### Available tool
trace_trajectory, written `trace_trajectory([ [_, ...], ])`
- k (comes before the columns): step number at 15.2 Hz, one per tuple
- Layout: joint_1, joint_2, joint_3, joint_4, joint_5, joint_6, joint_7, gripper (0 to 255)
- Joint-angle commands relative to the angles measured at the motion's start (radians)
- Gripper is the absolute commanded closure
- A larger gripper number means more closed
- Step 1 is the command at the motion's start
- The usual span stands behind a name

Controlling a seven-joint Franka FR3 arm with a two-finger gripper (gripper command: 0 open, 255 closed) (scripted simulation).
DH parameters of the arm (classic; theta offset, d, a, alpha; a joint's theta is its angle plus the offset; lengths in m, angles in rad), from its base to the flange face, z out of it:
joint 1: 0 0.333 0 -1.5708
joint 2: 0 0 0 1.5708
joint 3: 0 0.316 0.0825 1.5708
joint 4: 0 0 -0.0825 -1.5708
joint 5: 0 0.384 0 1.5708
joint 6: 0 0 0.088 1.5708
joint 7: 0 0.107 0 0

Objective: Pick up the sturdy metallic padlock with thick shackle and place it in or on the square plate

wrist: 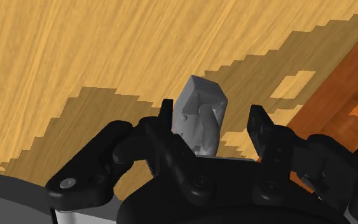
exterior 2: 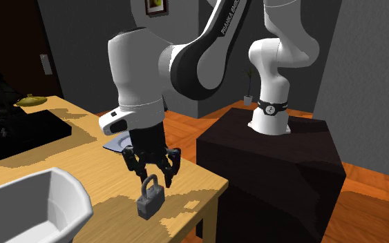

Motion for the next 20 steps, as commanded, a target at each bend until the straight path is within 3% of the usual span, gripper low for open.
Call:
trace_trajectory([
  [1,0.000,0.000,0.000,0.000,0.000,0.000,0.000,255],
  [9,0.000,0.000,0.000,0.000,0.000,0.000,0.000,255],
  [20,0.015,-0.109,-0.022,0.000,-0.034,-0.107,0.025,255],
])
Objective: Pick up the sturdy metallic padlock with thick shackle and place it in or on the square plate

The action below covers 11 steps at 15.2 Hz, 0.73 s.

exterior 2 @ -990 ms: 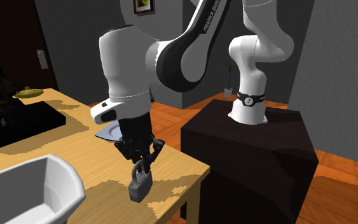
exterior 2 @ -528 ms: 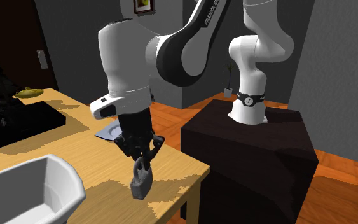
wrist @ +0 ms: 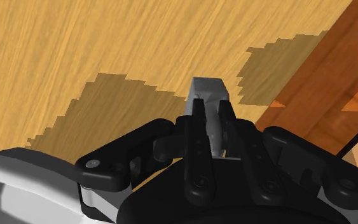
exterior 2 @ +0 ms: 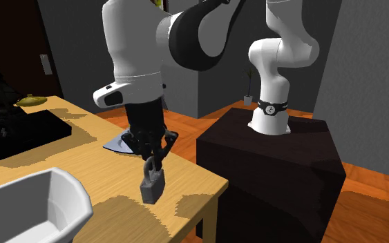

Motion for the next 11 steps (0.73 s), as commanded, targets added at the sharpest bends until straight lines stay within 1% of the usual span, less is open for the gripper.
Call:
trace_trajectory([
  [1,0.003,-0.019,-0.003,0.001,-0.006,-0.020,0.005,255],
  [8,0.009,-0.074,-0.013,0.015,-0.025,-0.087,0.018,255],
  [11,-0.029,-0.109,-0.035,-0.034,-0.028,-0.076,-0.043,255],
])
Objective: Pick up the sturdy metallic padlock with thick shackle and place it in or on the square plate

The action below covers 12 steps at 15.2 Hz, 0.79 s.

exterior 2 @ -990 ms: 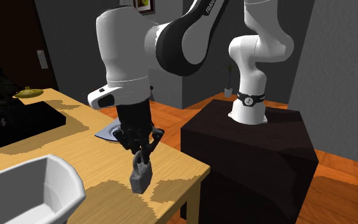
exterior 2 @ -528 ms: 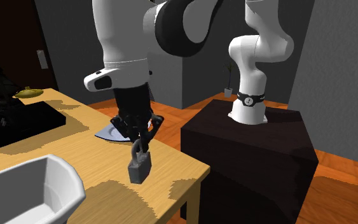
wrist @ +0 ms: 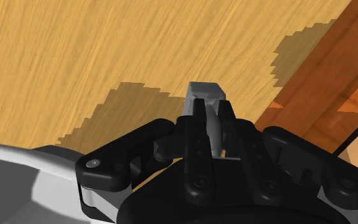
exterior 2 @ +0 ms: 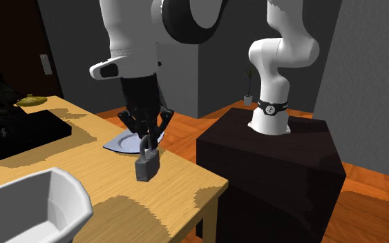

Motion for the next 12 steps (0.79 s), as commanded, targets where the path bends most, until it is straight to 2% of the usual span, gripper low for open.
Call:
trace_trajectory([
  [1,-0.023,-0.024,-0.015,-0.030,-0.003,0.005,-0.038,255],
  [12,-0.175,-0.084,-0.107,-0.105,-0.013,0.009,-0.279,255],
])
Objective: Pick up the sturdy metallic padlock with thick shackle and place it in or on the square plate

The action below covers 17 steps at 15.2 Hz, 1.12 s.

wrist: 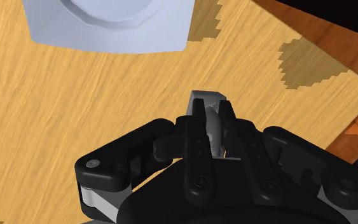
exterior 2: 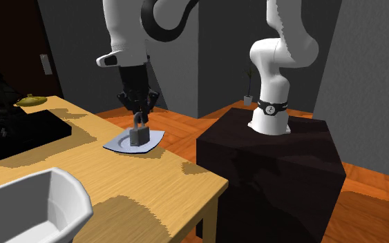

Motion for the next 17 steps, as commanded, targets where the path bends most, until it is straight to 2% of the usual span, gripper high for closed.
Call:
trace_trajectory([
  [1,-0.030,-0.004,-0.017,-0.004,0.000,-0.001,-0.048,255],
  [12,-0.208,0.047,-0.101,0.076,0.024,-0.046,-0.315,255],
  [17,-0.217,0.090,-0.089,0.061,0.049,0.009,-0.331,255],
])
